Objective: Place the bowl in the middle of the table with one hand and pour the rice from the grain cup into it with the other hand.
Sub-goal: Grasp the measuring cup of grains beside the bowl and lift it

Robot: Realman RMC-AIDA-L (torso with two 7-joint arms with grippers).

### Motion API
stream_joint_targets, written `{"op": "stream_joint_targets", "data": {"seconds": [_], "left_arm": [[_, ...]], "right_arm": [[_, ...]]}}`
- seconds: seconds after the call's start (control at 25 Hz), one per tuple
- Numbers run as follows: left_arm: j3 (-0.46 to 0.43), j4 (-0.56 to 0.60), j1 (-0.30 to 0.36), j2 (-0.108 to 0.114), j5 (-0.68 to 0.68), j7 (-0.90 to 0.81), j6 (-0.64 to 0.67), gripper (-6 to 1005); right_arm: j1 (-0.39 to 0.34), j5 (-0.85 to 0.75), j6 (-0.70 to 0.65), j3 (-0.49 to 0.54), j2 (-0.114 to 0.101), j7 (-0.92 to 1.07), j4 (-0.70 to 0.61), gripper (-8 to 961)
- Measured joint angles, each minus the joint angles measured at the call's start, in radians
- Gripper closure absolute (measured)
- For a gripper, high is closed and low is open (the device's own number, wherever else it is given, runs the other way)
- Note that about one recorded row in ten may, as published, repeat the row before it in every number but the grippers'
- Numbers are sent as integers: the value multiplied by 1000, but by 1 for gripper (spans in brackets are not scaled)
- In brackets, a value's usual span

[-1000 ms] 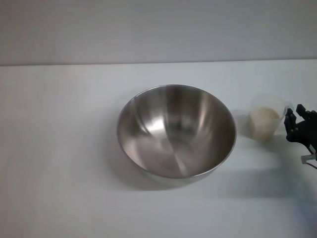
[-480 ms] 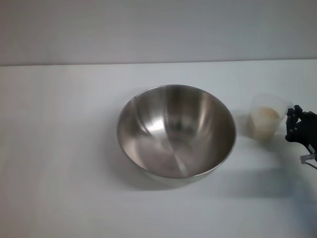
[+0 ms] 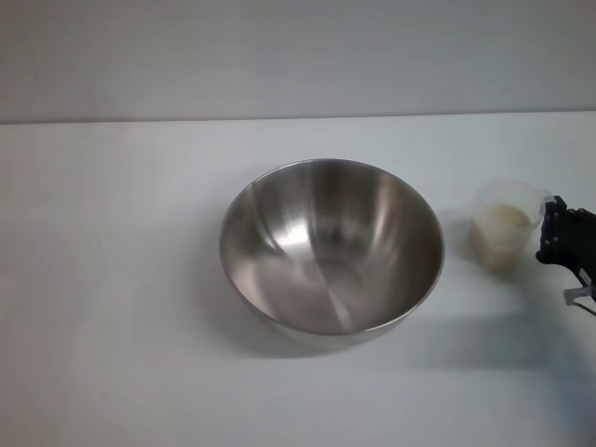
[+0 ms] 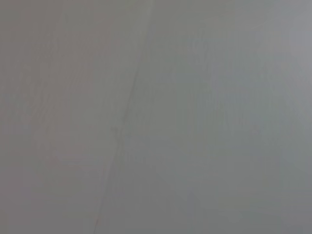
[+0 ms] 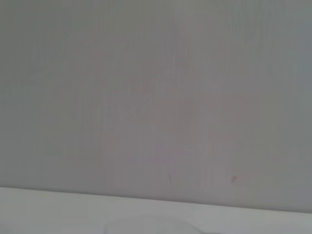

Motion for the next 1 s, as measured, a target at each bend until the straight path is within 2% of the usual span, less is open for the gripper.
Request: {"op": "stream_joint_targets", "data": {"seconds": [0.16, 0.44, 1.0], "left_arm": [[0, 0, 0, 0, 0, 0, 1, 834], [0, 0, 0, 0, 0, 0, 7, 833], [8, 24, -5, 0, 0, 0, 3, 832]], "right_arm": [[5, 1, 9, 0, 0, 1, 0, 940], [6, 2, 4, 0, 0, 0, -1, 943], [-17, 5, -223, 52, 0, 0, 6, 943]]}}
